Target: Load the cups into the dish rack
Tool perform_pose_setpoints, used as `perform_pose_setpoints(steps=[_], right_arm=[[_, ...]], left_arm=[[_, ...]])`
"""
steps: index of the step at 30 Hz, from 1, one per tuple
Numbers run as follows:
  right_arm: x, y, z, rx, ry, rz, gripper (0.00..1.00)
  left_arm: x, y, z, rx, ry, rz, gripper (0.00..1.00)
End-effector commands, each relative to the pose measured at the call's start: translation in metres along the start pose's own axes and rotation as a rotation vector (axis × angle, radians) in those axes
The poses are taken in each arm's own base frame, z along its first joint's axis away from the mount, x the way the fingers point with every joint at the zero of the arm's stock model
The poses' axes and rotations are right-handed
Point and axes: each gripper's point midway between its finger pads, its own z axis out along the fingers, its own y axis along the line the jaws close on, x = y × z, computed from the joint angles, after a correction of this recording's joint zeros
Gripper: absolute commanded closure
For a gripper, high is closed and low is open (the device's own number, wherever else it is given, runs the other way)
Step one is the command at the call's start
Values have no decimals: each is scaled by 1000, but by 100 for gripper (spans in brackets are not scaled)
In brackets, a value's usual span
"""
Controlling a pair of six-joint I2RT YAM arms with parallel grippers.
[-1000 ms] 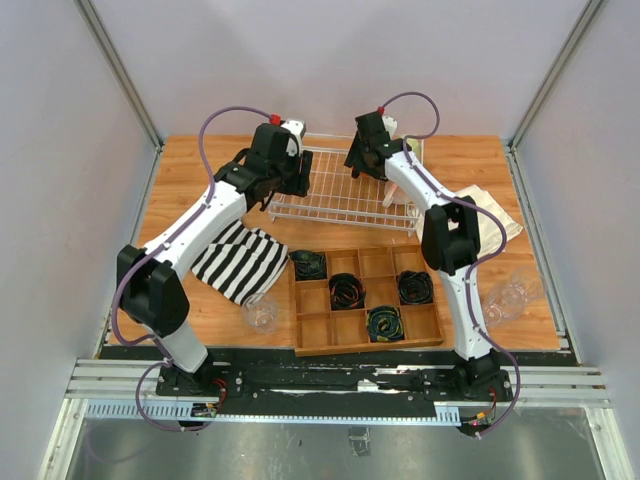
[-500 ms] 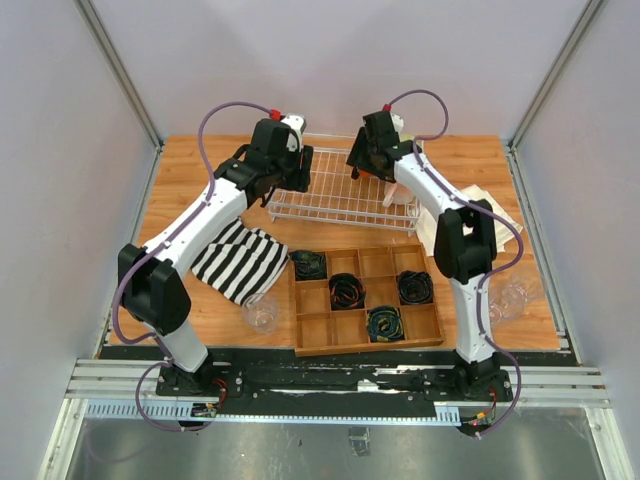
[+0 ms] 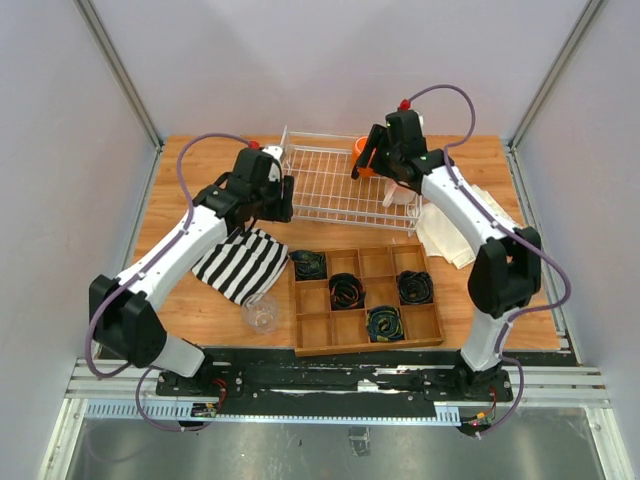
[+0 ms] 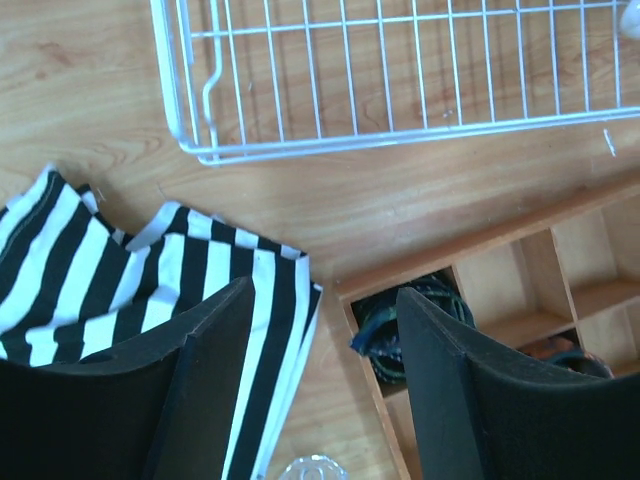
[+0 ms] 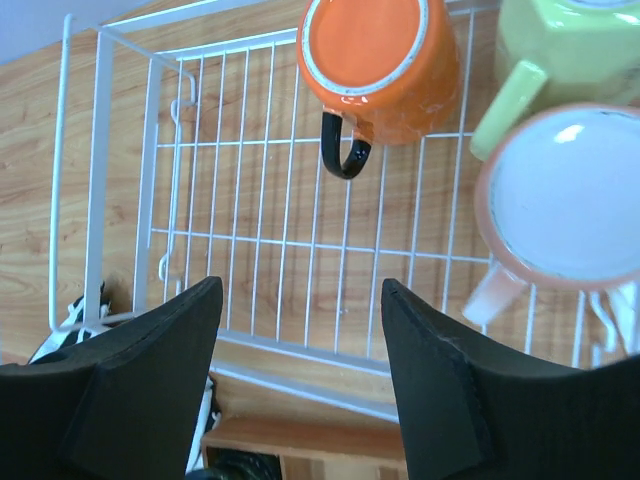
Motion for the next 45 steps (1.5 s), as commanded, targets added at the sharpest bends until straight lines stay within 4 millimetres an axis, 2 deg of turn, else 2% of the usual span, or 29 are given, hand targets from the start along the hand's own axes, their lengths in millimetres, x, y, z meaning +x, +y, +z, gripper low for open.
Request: perform_pose_setpoints(steps=[1,8,15,19,24,27,32,39,45], right_arm=[[-4,4,-42,-38,-39,-85,34],[4,-29,-92,37,-60,-158,33],[15,-66,-116,76,-74,-116,31],[20,-75,-118,70,-74,-80,30],[27,-78,-118,49,-70,-60,29],[31,-80,-117,41,-66,-52,29],[37,-80,-113,22,-53,-40,29],[44,-80,-110,0,-35,-23,29],[45,-87,-109,4,-34,-8,29]], left_arm=[[11,-2,-27,38,-9,-71,37],[47,-7,-45,93,52,-120,40],[87,14,-72,-11,162,-173,48],[114,20,-87,-51,245,-227,53],[144,27,-111,-82,323,-270,53],[163,27,-118,-85,375,-291,53],[177,27,-117,-104,415,-327,52],[204,38,-116,-133,493,-256,50],[220,34,-112,-107,501,-289,50]])
